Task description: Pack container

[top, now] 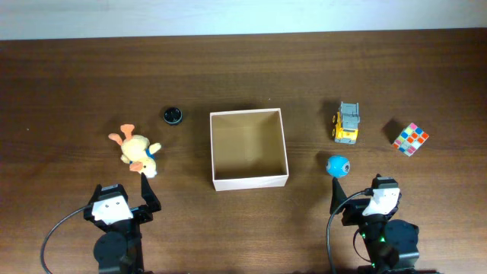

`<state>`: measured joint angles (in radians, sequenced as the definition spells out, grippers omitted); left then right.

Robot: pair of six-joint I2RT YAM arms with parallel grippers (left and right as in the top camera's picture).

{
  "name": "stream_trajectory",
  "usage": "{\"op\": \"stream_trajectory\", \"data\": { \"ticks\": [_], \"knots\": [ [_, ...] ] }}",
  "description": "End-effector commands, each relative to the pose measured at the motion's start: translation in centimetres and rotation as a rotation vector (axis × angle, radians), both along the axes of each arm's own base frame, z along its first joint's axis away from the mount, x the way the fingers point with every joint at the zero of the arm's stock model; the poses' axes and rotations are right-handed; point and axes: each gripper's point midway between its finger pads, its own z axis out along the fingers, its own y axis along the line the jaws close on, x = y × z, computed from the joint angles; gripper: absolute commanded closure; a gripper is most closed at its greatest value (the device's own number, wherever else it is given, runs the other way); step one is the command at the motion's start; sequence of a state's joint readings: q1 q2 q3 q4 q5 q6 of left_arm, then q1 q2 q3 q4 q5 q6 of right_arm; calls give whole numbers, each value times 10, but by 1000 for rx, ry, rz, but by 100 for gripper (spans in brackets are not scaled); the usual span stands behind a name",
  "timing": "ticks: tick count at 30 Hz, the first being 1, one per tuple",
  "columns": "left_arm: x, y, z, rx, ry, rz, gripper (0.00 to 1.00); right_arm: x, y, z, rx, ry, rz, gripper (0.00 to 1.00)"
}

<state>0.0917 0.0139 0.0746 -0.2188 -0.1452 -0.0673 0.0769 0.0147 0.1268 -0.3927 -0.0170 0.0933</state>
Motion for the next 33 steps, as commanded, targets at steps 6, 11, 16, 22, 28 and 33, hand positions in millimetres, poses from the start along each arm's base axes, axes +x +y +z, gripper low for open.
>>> {"op": "stream_trajectory", "data": {
  "ticks": [6,11,16,22,28,33],
  "knots": [
    [1,-3,-1,14,2,-16,1,0,3,-2,-5,-3,16,1],
    [1,-3,-1,14,2,-17,1,0,3,-2,-5,-4,16,1],
    [1,-3,-1,14,2,-17,1,0,3,-2,-5,-4,16,1],
    [1,-3,-1,14,2,-17,1,0,3,-2,-5,-4,16,1],
    [1,-3,-1,13,2,-17,1,0,2,-2,-6,-4,11,1],
    [1,-3,-1,14,2,-17,1,1,-2,1,-11,-15,-15,1]
  ]
}}
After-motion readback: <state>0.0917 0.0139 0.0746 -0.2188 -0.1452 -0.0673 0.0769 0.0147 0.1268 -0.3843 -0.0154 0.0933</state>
